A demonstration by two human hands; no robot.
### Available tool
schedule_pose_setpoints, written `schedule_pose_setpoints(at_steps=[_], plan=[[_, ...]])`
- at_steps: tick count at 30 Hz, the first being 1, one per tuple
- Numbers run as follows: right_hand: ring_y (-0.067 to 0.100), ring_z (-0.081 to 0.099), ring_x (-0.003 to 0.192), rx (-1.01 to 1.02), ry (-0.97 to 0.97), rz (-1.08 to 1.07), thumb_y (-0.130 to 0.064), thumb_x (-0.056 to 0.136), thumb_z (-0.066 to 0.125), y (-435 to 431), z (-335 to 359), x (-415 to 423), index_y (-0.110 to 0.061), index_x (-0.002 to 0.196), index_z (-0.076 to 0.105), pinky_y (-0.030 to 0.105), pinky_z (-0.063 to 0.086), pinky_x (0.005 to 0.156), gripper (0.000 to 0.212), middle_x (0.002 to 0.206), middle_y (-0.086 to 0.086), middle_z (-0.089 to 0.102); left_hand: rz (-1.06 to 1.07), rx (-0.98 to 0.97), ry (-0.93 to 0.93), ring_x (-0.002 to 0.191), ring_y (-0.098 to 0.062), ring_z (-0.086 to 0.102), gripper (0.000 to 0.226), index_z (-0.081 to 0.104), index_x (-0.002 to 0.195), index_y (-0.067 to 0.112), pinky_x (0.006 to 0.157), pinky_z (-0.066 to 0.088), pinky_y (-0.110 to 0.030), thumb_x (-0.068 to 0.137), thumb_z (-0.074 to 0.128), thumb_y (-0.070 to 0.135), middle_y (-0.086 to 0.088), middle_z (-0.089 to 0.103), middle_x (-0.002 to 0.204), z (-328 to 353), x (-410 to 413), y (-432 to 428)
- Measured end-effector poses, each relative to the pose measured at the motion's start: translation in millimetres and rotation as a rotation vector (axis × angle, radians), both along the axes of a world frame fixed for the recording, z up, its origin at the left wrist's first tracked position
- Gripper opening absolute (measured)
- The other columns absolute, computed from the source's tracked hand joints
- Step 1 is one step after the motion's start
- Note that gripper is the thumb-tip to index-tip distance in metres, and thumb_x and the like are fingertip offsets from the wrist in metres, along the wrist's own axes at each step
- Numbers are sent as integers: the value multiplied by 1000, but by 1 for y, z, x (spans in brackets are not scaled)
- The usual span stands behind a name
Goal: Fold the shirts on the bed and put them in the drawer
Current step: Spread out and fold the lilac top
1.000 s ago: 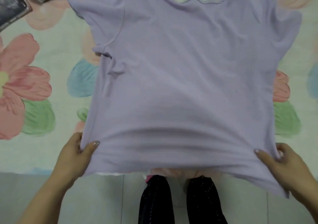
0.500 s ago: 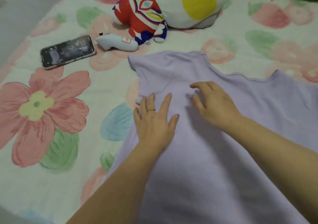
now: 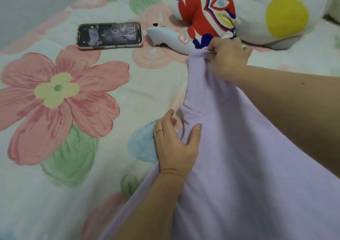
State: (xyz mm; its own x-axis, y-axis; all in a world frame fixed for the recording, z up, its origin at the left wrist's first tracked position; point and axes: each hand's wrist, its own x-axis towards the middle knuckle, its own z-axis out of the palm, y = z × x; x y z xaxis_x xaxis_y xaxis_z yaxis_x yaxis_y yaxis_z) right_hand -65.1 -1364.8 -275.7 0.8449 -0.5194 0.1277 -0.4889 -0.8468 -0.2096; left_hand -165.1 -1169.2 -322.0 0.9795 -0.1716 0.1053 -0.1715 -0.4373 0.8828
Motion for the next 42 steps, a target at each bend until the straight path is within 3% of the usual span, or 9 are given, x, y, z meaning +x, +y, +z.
schedule_pose_setpoints(at_steps=[4,8,12,15,28,32,35,39,42], plan=[[33,47,113,173,14,-90,-33,88,54,-24,13,8,-26,95,58,43,38,96,10,112,11,60,-141,221,-95,81,-35,63,34,67,94,0,77,43,-34,75,61,28,-16,64,86,13,2,38],[32,37,124,125,14,-54,-37,86,58,-5,16,-5,-28,122,49,46,34,101,38,130,11,47,-175,456,-307,67,-30,58,37,70,76,4,64,36,-30,76,52,37,-14,59,76,23,-10,95],[22,40,112,155,149,686,-40,76,67,46,34,-40,-33,111,60,43,35,90,37,115,-3,52,-158,482,-292,71,-20,42,62,72,74,6,63,36,-31,86,41,58,-11,57,74,22,-36,146],[18,32,114,-52,394,858,-38,79,66,69,25,-62,-36,109,59,31,21,79,31,118,-10,46,-184,491,-224,74,-24,53,67,74,78,5,67,40,-31,87,37,61,-13,62,78,20,-56,162],[30,48,100,-91,201,706,-14,84,62,64,29,-68,-10,88,65,40,26,82,7,91,6,64,-75,609,67,54,-35,62,31,62,62,8,44,43,-31,78,49,32,-17,61,60,47,-88,200],[32,46,101,-167,134,669,-16,86,60,70,27,-50,-10,89,66,41,22,84,9,89,9,65,153,437,373,70,-40,58,33,32,64,26,54,25,-33,89,53,24,2,45,52,51,-75,205],[30,39,112,-242,247,611,-21,90,53,86,7,-46,-12,105,63,39,21,83,21,109,11,60,71,637,451,76,-31,53,24,36,75,23,64,33,-32,95,41,35,-6,53,73,46,-58,206],[32,38,119,-148,7,202,-29,90,49,110,-3,-86,-17,128,50,39,28,89,40,127,15,46,-85,950,347,89,-33,60,23,45,91,20,68,44,-36,94,39,42,-13,65,92,49,-54,213],[40,45,118,30,-270,39,-27,90,43,137,-5,-159,-2,127,50,41,32,96,45,127,24,50,-43,918,-46,86,-43,60,44,62,101,6,72,43,-47,82,43,41,-24,66,90,58,-62,201]])
